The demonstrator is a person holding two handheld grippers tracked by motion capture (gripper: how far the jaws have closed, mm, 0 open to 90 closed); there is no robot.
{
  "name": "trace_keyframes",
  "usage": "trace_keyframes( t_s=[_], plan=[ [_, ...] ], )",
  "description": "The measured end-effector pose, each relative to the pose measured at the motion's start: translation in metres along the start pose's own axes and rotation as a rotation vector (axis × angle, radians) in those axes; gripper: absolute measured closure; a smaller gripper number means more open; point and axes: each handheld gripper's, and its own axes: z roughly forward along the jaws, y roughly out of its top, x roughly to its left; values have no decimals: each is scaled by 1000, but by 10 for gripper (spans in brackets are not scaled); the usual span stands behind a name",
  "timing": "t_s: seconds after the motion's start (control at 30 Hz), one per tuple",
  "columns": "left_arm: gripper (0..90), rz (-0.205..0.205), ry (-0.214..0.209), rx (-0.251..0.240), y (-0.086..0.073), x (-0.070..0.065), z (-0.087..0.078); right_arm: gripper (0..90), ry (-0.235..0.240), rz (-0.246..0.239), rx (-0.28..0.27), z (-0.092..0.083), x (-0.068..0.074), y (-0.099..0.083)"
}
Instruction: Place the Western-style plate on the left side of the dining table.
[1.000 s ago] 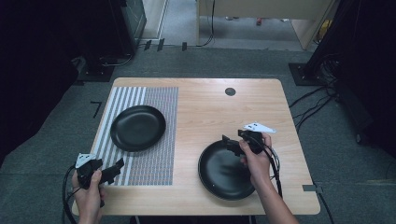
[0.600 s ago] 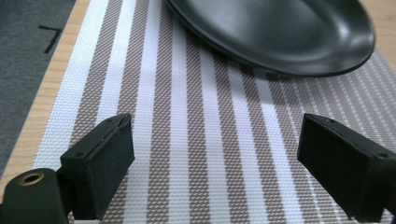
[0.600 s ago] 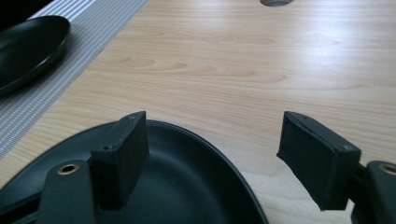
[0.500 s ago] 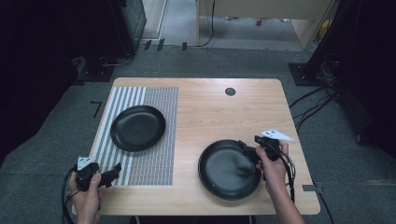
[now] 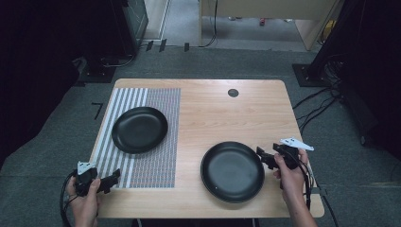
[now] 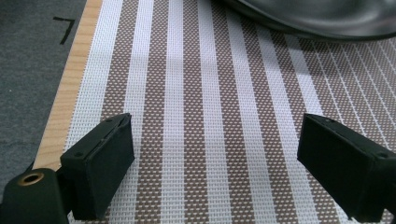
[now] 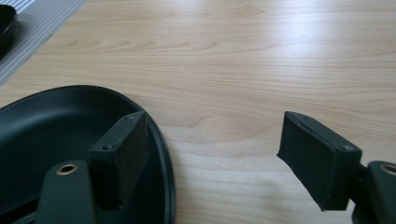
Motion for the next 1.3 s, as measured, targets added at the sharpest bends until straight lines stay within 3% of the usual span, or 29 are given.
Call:
trace_keyframes(
  t_s=[0.7,1.1,1.3],
  plan=[
    [105,27,22,4,-6,7,-3,229,-101,66,26,-24,-51,-29],
    [101,56,40,-4,-10,5,-3,227,-143,74,54,-33,-63,-46],
    [100,92,73,-16,-13,1,-1,227,-149,69,63,-34,-63,-52]
  ],
)
